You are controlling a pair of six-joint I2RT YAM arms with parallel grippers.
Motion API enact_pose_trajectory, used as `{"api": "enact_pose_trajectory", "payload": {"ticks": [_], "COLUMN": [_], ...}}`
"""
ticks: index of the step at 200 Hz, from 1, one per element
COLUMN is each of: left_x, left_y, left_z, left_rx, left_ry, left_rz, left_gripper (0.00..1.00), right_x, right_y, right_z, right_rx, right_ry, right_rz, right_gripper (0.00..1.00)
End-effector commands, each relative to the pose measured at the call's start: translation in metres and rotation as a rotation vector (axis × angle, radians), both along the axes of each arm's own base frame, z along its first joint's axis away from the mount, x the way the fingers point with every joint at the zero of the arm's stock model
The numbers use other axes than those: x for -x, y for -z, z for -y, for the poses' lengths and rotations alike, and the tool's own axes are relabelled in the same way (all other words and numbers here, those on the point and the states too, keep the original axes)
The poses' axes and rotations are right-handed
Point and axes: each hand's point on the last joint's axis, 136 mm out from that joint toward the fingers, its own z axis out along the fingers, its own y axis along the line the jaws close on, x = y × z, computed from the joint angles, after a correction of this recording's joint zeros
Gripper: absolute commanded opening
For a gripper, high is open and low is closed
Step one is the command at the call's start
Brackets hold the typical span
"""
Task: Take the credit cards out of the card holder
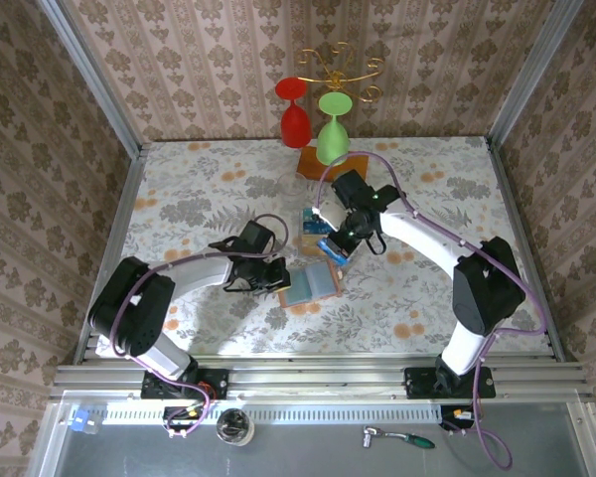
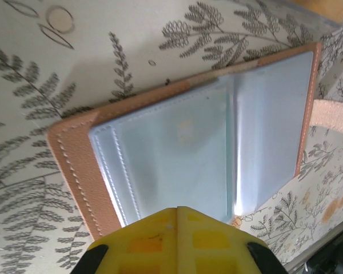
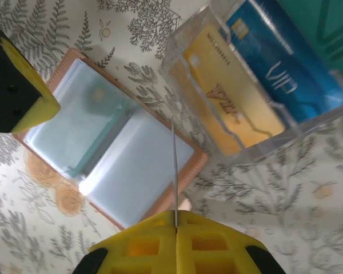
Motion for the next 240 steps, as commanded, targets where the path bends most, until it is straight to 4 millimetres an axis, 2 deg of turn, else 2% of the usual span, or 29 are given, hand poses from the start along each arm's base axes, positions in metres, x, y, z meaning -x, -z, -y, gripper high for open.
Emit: {"api": "enact_pose_trajectory", "payload": {"ticks": [1,41,78,163,240], "left_x": [0.006,0.006,0.003,-0.003,-0.007], "left_y": [0.006,0.014,0.015,-0.001,-0.011], "left_z": [-0.009,-0.023,-0.033,-0.033,-0.038], "left_rx": [-0.031,-0.063,-0.078,-0.045,-0.044], "left_ry": [-0.021,-0.037,-0.047,-0.049,-0.063], "left_rz": [-0.008,-0.019,-0.024,-0.004,0.001], "left_gripper": [0.01,0.01,0.01,0.02,0.03], "right_x": [-0.014,-0.028,-0.043,-0.078,-0.082], "right_y": [-0.004,-0.003,-0.007,-0.005,0.006], "right_z": [0.01,0.016,0.01,-0.001,-0.018], "right_rx": [0.123,0.239,0.268,0.308,0.267], "right_ry": [-0.121,-0.232,-0.29,-0.361,-0.403], "right_rz": [0.066,0.073,0.093,0.086,0.012], "right_gripper": [0.01,0.01,0.0,0.01,0.01]}}
